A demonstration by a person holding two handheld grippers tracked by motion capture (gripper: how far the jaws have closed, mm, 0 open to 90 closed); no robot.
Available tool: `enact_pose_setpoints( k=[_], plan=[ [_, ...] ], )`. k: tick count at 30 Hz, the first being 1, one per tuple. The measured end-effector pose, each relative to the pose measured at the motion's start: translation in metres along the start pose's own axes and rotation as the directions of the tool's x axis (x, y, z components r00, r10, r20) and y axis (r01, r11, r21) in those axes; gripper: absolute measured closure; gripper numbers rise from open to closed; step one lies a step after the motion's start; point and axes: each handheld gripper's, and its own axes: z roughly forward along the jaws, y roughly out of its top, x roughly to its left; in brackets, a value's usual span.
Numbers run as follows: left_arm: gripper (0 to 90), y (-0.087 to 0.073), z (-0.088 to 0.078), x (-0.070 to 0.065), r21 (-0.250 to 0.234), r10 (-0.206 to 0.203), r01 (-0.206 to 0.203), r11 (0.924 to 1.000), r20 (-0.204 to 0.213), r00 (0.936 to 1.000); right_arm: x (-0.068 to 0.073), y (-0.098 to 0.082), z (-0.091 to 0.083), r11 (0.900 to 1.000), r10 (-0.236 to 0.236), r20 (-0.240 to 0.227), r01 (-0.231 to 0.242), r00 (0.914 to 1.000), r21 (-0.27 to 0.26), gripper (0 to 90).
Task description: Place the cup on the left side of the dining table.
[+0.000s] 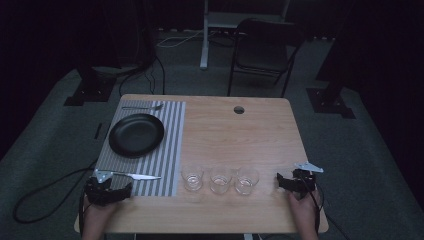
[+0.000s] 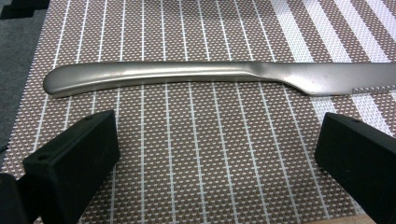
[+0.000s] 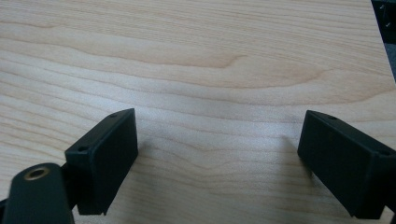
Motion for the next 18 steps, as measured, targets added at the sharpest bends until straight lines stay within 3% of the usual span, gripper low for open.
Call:
enact_pose_setpoints(
  k=[18],
  plan=[
    [0.5, 0.0009, -0.0011, 0.0028, 0.013, 0.021, -0.022, 0.9997, 0.02, 0.9996, 0.0001, 0.0, 0.0, 1.0, 0.001, 0.0, -0.001, 1.0, 0.0, 11.7]
  ],
)
